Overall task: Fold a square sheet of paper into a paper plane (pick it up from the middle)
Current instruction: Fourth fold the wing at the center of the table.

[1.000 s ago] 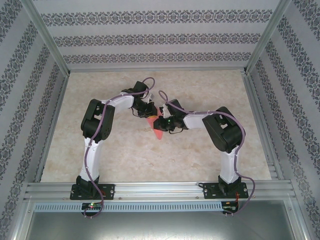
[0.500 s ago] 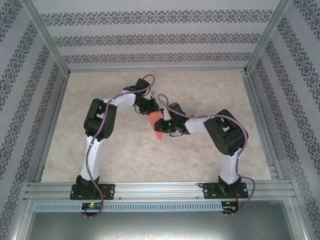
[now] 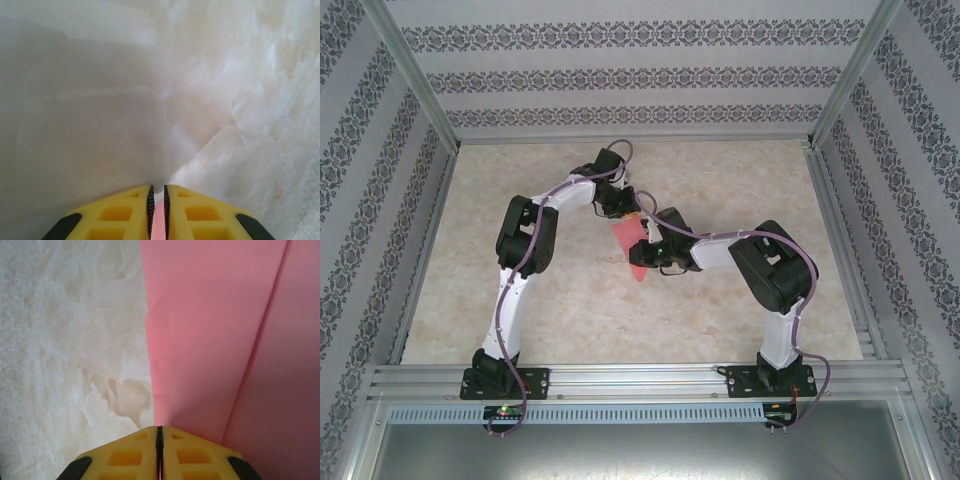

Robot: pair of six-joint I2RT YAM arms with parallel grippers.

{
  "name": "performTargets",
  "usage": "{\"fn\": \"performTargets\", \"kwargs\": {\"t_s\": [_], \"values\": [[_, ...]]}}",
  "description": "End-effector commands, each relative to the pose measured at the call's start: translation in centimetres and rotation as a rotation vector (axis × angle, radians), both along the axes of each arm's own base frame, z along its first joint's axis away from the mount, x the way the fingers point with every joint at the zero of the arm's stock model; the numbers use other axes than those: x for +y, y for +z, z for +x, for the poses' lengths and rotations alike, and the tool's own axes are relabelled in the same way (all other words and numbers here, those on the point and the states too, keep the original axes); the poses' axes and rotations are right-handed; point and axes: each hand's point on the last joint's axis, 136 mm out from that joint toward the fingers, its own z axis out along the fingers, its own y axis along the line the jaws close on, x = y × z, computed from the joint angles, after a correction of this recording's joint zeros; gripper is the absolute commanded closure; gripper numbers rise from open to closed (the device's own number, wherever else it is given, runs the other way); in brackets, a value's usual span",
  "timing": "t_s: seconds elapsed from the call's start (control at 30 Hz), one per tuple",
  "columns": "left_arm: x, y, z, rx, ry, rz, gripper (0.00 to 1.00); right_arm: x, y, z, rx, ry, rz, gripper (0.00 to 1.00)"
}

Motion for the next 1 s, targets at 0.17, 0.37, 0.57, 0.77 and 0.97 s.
{"fn": "performTargets", "kwargs": {"t_s": [0.17,0.37,0.57,0.77,0.97], "values": [[2.7,-0.7,3.1,-0.059,0.051,0.064,0.82,-4.1,-7.0,-8.6,0.314,0.044,-0.224,0.89],[2.1,1.9,2.9,-0.089,0.015,0.021,0.8,-2.4,-4.8,-7.0,0.273,0.042,-0.157,0.89],[2.8,6.8,1.6,-0.171,-0.021,0.056,0.76,-0.4,0.0,-4.7,0.19,0.043,-0.051,0.79],[3.8,9.0,-1.9,-0.193,-0.033,0.08,0.71,-1.6,3.2,-3.2,0.124,0.042,-0.052,0.72],[4.4,9.2,-5.8,-0.194,-0.018,0.049,0.67,-3.6,4.7,-1.1,0.071,0.023,-0.07,0.66]]}}
